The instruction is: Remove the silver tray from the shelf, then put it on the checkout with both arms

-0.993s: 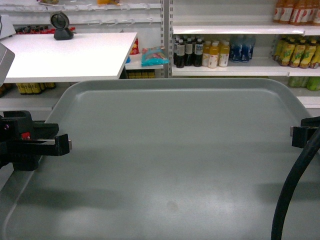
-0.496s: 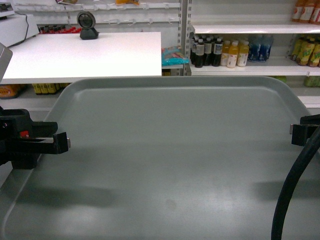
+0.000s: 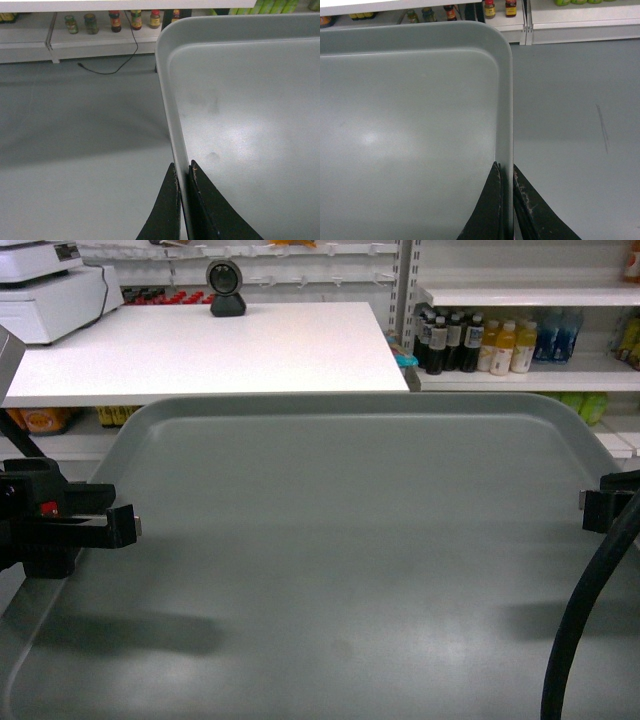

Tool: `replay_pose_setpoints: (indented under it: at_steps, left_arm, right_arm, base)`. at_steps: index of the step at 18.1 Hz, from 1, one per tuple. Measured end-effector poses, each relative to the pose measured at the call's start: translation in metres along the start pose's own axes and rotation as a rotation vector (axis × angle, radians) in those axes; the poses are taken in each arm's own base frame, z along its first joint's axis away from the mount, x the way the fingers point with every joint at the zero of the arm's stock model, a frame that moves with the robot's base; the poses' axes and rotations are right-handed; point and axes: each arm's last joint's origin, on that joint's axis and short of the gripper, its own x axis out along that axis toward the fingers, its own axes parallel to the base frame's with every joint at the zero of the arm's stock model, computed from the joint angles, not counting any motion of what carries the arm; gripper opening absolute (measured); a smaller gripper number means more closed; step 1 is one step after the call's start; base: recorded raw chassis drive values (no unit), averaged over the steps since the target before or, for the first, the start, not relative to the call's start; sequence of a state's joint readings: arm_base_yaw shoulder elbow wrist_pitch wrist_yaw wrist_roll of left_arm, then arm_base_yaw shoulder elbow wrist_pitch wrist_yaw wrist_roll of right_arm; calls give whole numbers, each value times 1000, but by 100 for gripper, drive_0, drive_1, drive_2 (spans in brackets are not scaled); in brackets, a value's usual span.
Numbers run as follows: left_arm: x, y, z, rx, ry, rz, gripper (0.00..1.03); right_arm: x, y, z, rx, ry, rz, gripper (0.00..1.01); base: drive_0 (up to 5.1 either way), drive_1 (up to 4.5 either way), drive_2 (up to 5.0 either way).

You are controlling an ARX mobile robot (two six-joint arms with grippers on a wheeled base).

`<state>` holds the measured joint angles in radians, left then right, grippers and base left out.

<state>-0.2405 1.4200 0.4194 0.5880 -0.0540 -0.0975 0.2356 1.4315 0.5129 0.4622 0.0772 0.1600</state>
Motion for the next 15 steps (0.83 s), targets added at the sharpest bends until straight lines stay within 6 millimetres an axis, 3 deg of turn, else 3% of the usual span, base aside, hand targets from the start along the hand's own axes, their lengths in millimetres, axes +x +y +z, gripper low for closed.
replay_pose_setpoints:
  at_steps: [15]
  left_arm:
    - [0,1,-1,-1,9,4,3]
  right_arm:
    - [0,1,0,-1,-2,6,3]
  base:
    - [-487,258,258]
